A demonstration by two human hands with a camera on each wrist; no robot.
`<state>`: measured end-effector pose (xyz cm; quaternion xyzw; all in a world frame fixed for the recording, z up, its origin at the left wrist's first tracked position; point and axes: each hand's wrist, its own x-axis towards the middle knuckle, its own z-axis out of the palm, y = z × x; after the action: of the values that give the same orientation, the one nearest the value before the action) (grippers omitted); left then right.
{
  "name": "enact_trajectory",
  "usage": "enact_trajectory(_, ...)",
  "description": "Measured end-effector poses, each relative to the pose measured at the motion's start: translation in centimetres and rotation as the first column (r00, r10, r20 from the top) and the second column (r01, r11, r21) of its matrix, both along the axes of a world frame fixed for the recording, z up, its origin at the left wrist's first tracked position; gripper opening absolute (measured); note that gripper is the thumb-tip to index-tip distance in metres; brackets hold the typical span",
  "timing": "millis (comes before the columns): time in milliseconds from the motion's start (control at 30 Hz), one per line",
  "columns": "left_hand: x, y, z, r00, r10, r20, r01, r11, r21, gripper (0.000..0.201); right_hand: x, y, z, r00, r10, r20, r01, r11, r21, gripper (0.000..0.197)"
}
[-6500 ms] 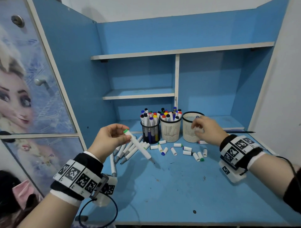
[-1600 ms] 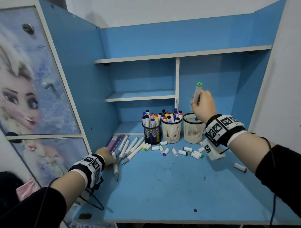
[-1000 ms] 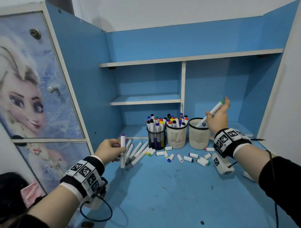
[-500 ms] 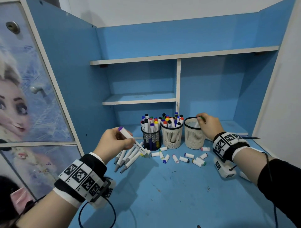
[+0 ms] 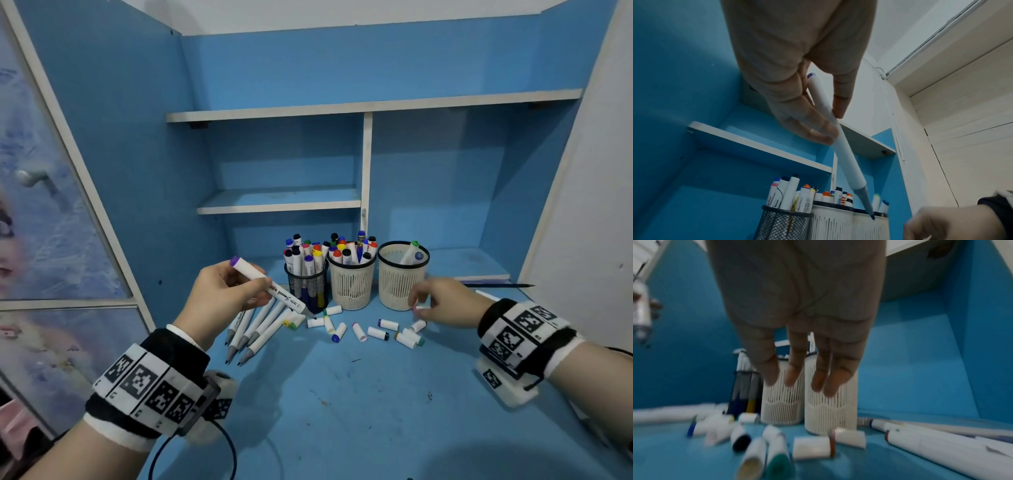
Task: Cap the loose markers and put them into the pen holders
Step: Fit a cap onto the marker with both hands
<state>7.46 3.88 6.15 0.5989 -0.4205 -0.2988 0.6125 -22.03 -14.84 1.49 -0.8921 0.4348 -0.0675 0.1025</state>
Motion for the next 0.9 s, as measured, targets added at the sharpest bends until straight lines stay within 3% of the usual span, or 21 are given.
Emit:
enact_trajectory(100, -0.5, -0.2, 0.1, 0.999, -0.022, -0.026, 0.022, 1.0, 0.0, 0.004, 0.3, 0.2, -1.4, 0.977, 0.069, -0.204, -0.056, 0.996, 0.067, 0.033)
enact_trajectory(267, -0.8, -0.3, 0.3, 0.999, -0.027, -0.029, 0.026, 0.999, -0.018, 0.004, 1.5, -0.3, -2.7, 0.905, 0.095, -0.415, -0.088, 0.995, 0.035, 0.033)
enact_trajectory(500, -1.0, -0.2, 0.5, 0.999, -0.027, -0.021, 0.027, 1.0, -0.008, 0.007, 3.6, -1.2, -2.1, 0.939, 0.136, -0.317, -0.123, 0.991, 0.06, 0.047)
enact_trajectory(733, -2.2, -0.2, 0.6, 0.999, -0.052, -0.013, 0.052, 0.999, 0.002, 0.004, 6.1, -0.6, -2.3, 0.888, 0.213, -0.407, -0.202, 0.977, 0.071, 0.052)
enact_trajectory(900, -2.9, -0.1, 0.7, 0.998, -0.059, -0.016, 0.059, 0.998, 0.005, 0.003, 6.5, -0.3, -2.6, 0.853, 0.21, -0.477, -0.202, 0.977, 0.069, 0.043)
